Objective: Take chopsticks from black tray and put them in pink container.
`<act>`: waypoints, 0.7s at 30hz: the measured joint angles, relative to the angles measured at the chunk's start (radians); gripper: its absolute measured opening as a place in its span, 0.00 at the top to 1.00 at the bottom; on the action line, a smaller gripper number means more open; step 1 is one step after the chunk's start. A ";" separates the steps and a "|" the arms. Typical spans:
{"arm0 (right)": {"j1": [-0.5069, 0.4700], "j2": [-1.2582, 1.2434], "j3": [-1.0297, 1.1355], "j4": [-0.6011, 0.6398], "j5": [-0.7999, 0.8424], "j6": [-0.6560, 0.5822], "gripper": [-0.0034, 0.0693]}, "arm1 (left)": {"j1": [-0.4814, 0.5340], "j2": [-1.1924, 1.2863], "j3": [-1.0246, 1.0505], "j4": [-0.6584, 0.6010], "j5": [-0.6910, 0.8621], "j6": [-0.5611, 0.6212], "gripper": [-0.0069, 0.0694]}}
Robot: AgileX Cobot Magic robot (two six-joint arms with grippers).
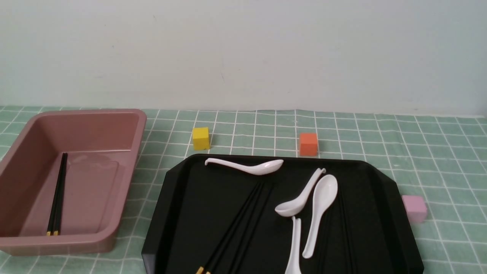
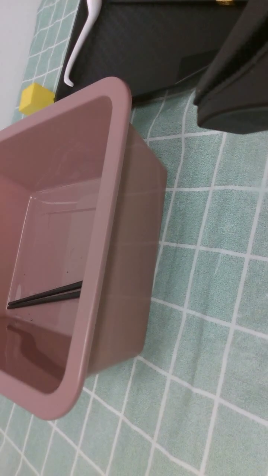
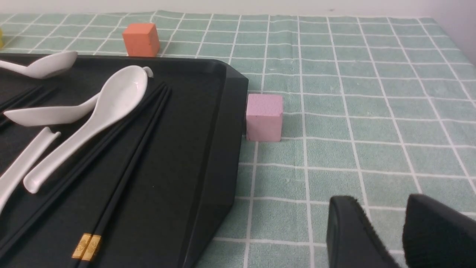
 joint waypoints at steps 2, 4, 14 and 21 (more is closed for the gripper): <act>0.000 0.000 0.000 0.000 0.000 0.000 0.62 | 0.000 0.000 0.000 0.000 0.000 0.000 0.90; 0.000 0.000 0.000 0.000 0.000 0.000 0.62 | 0.000 0.000 0.000 0.000 0.000 0.000 0.90; 0.000 0.000 0.000 0.000 0.000 0.000 0.62 | 0.000 0.000 0.000 0.000 0.000 0.000 0.89; 0.000 0.000 0.000 0.000 0.000 0.000 0.62 | 0.000 0.000 0.000 0.000 0.000 0.000 0.88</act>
